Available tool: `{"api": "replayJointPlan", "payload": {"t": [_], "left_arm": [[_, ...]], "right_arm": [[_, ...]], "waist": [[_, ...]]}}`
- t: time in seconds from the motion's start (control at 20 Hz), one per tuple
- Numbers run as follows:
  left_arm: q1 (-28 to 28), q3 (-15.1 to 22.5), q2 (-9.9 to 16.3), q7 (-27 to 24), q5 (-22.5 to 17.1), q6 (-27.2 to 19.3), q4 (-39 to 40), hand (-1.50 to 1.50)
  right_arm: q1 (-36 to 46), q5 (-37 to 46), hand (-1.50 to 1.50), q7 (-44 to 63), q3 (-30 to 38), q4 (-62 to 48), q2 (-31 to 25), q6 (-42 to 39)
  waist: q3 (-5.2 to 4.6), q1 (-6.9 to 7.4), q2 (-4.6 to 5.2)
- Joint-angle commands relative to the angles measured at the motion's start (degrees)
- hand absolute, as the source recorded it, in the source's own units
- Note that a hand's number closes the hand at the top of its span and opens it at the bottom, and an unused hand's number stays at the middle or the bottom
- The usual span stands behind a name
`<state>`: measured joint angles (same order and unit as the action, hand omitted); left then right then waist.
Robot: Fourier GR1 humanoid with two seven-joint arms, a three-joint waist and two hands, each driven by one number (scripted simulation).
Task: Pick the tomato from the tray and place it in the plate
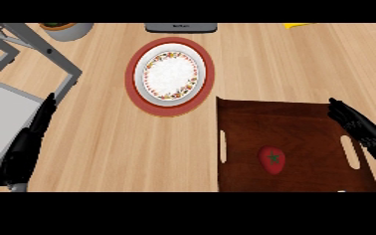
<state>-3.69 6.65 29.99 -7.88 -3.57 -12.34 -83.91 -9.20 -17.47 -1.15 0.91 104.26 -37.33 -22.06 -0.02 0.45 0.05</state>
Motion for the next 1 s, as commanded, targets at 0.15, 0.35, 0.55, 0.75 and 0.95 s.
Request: {"api": "replayJointPlan", "payload": {"t": [0.15,0.35,0.55,0.75,0.95], "left_arm": [[1.27,0.05,-1.79,1.35,1.91,0.12,0.28,0.00],[1.01,-1.66,-2.35,-1.04,1.63,1.67,2.39,0.00],[-1.96,-0.71,-2.28,2.19,3.30,0.49,-4.39,0.00],[0.10,0.70,-5.96,2.67,6.88,-1.17,-1.33,0.00],[-3.32,-4.92,-4.41,0.34,4.32,4.26,-2.77,0.00]], "right_arm": [[12.36,5.70,-1.50,8.93,-5.59,-6.94,-1.96,-4.55],[10.23,9.65,-1.50,7.05,-7.35,-8.48,-2.60,-9.69],[14.51,17.69,-1.50,7.17,-11.72,-11.35,-1.88,-10.39],[17.83,26.13,-1.50,-0.13,-14.91,-20.13,2.67,-10.42],[17.45,29.80,-1.50,-1.23,-13.73,-21.60,5.93,-11.81]], "waist": [[0.01,0.57,0.17],[0.02,-0.17,0.04],[0.07,0.32,-0.06],[0.06,-0.04,0.05],[0.03,-0.19,-0.07]]}}
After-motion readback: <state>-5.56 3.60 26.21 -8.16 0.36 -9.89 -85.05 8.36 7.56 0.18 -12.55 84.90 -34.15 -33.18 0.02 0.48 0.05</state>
